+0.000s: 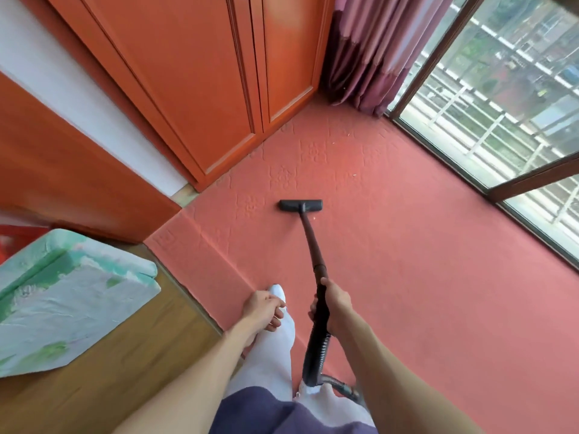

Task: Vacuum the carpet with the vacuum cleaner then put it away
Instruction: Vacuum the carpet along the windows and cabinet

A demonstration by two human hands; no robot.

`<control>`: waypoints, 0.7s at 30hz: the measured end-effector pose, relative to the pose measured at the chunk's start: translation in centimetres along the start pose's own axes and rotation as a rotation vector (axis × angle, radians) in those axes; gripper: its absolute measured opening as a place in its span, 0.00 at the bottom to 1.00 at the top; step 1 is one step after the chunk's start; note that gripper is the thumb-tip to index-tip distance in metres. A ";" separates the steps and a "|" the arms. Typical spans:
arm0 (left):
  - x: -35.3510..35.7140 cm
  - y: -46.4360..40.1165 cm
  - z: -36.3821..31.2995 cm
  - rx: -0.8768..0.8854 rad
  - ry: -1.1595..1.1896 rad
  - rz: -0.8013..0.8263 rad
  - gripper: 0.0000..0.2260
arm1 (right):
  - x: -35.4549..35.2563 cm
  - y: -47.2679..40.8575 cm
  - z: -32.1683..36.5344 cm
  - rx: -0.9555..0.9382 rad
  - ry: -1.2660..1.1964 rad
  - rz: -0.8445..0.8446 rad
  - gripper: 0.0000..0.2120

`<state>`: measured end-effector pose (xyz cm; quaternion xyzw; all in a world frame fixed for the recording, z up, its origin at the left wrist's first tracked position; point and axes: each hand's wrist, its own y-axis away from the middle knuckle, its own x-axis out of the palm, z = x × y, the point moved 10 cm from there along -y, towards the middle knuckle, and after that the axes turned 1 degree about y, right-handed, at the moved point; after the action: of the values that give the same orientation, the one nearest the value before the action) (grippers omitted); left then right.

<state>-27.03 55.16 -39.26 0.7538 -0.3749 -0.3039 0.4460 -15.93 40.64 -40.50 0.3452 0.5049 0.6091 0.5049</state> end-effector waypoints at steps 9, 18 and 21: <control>-2.4 -3.8 -7.3 0.054 -0.090 0.024 0.07 | -2.3 -1.0 5.3 0.036 0.083 -0.063 0.12; 6.0 -3.0 -9.2 0.035 -0.218 0.158 0.09 | -9.5 4.3 -1.5 0.110 0.054 -0.142 0.13; 9.2 -2.4 -10.1 0.076 -0.238 0.200 0.08 | -10.5 5.4 -3.0 0.124 0.058 -0.136 0.17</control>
<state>-13.42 52.73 -38.40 0.6877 -0.5096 -0.3309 0.3975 -17.49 29.84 -35.10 0.3230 0.5783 0.5507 0.5079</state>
